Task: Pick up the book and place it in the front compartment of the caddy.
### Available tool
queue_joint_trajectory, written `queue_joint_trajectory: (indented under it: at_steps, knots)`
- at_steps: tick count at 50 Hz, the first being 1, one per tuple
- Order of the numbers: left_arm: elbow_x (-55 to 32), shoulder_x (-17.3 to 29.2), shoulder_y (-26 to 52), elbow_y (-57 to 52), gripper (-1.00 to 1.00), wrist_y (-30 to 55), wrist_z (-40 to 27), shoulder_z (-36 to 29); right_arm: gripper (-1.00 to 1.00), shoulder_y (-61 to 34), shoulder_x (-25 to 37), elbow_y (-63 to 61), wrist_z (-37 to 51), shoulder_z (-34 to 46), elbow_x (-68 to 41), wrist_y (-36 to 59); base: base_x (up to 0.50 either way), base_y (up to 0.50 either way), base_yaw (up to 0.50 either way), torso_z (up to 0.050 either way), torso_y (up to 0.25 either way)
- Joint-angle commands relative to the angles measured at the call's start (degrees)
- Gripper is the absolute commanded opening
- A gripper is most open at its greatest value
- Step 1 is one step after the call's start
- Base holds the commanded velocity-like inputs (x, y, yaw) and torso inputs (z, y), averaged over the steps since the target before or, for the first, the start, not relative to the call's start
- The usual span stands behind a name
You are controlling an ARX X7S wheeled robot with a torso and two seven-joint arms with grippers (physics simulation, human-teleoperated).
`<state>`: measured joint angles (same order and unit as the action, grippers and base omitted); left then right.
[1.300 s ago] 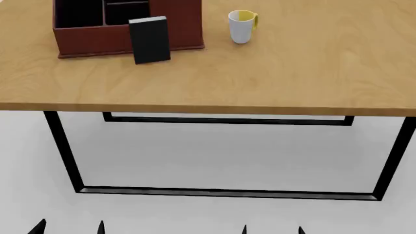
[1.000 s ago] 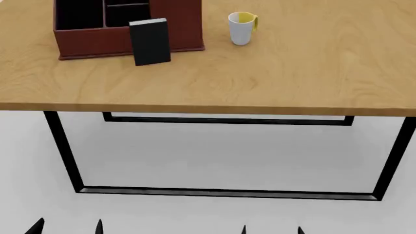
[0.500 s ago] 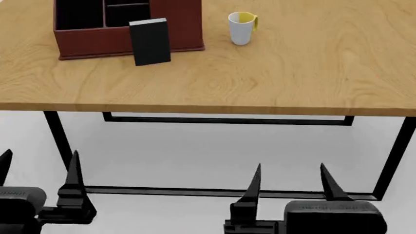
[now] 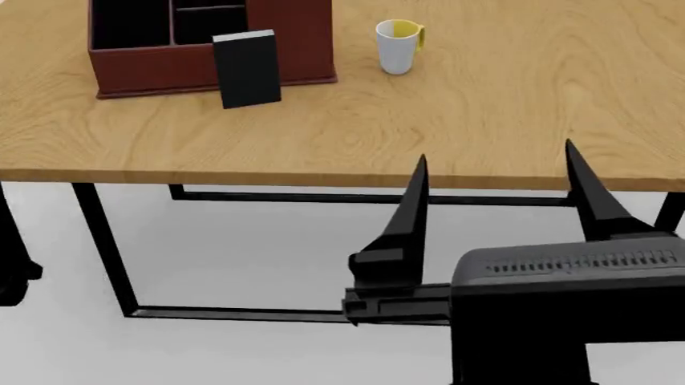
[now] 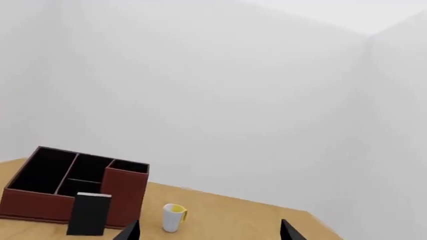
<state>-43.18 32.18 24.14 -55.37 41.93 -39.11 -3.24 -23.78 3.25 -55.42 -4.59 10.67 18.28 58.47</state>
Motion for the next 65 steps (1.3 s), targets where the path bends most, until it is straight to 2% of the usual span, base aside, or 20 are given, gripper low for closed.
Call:
queue_joint_trajectory:
  at_steps: [1,3,10,27,65]
  knots:
    - [-17.84,23.15,7.17,-4.57,1.00,-15.73,-25.08,-15.77,1.00,-2.43,-3.24,-4.58,-5.90,4.08,11.93,5.77,0.00,0.00,0.00,0.000,0.000]
    - [-17.20,24.43,7.39,-4.54,1.00,-17.75,-26.03,-17.91,1.00,-2.15,-3.24,-4.58,-5.45,3.89,11.66,5.41,0.00,0.00,0.00,0.000,0.000]
    - [-15.90,24.38,7.28,-3.79,1.00,-19.05,-26.00,-20.00,1.00,-1.56,-3.24,-4.58,-4.72,4.02,10.81,5.12,0.00,0.00,0.00,0.000,0.000]
    - [-15.28,25.46,5.85,-2.92,1.00,-21.92,-25.28,-20.17,1.00,-2.87,-3.24,-4.58,-3.68,6.40,10.06,6.69,0.19,0.15,0.00,0.000,0.000]
    - [-14.47,25.28,6.80,-1.99,1.00,-22.99,-24.72,-22.09,1.00,-5.56,-3.24,-4.58,-3.40,7.32,9.50,8.97,0.43,0.21,0.00,0.000,0.001]
